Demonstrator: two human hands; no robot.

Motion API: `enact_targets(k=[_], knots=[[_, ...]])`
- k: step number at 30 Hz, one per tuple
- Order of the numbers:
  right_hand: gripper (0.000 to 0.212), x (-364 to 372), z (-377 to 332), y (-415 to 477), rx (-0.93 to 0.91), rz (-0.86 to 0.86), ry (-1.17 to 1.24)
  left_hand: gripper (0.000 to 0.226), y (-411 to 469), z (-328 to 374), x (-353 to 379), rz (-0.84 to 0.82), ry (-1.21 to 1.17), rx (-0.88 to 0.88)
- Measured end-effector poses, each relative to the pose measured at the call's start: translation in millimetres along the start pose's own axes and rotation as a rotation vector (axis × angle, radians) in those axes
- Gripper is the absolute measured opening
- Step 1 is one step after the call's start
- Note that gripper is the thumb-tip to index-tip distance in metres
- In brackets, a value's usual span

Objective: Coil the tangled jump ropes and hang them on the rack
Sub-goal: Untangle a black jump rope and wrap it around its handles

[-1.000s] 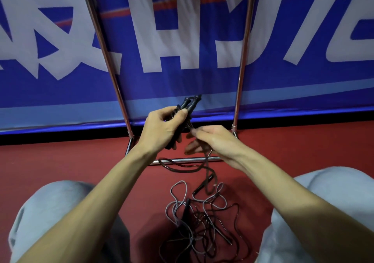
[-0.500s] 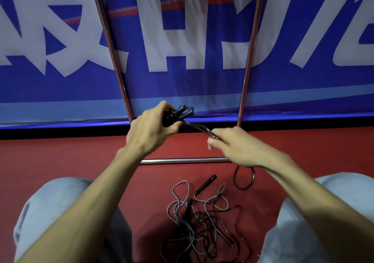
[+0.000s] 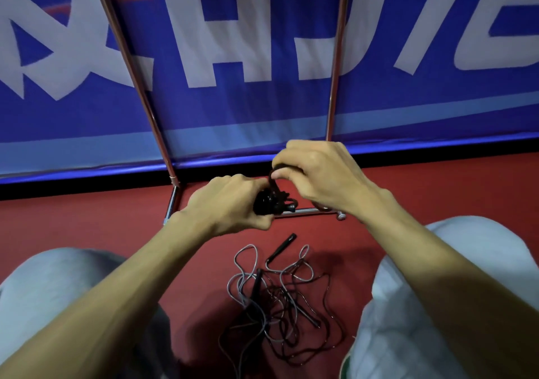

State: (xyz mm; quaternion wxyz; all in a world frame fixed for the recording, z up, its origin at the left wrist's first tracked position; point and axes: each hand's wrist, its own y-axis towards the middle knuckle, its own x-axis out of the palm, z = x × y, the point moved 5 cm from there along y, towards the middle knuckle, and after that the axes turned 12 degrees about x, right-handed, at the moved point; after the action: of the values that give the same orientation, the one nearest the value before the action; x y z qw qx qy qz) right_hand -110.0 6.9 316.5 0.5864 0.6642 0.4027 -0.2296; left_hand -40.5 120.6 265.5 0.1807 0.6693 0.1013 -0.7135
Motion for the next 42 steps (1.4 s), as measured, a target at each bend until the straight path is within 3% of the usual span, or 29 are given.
enact_targets(k=[2, 4, 10, 12, 14, 17, 21, 25, 31, 36, 39, 42], knots=[[0.015, -3, 10, 2, 0.138, 0.091, 0.053, 0.058, -1, 6, -2, -0.023, -0.027, 0.018], [0.020, -5, 20, 3, 0.285, 0.144, 0.106, 0.062, -2, 8, -8, 0.006, -0.043, 0.017], [0.036, 4, 34, 6, 0.547, 0.124, 0.159, 0.022, -13, 9, -24, 0.153, -0.210, 0.062], [0.036, 10, 38, 5, 0.608, 0.096, 0.205, 0.025, -17, 6, -27, 0.244, -0.374, 0.042], [0.031, 16, 40, 3, 0.606, 0.037, 0.213, 0.032, -19, 3, -31, 0.356, -0.549, 0.020], [0.020, 30, 42, 1, 0.559, -0.060, 0.223, 0.020, -20, -1, -38, 0.484, -0.809, -0.065], [0.028, 52, 42, -2, 0.493, -0.204, 0.309, 0.024, -16, -9, -39, 0.587, -1.112, -0.190], [0.028, 57, 36, -4, 0.504, -0.342, 0.361, 0.014, -16, -10, -40, 0.617, -1.210, -0.265], [0.041, 52, 40, -9, 0.615, -0.554, 0.409, 0.020, -23, -33, -43, 0.665, -1.083, -0.417], [0.031, 43, 49, -15, 0.658, -0.609, 0.388, 0.026, -33, -69, -46, 0.695, -0.541, -0.495], [0.030, 28, 33, -11, 0.536, -0.598, 0.414, 0.030, -35, -73, -45, 0.583, -0.321, -0.502], [0.029, 12, 11, -6, 0.349, -0.614, 0.269, 0.031, -29, -69, -38, 0.439, -0.146, -0.443]])
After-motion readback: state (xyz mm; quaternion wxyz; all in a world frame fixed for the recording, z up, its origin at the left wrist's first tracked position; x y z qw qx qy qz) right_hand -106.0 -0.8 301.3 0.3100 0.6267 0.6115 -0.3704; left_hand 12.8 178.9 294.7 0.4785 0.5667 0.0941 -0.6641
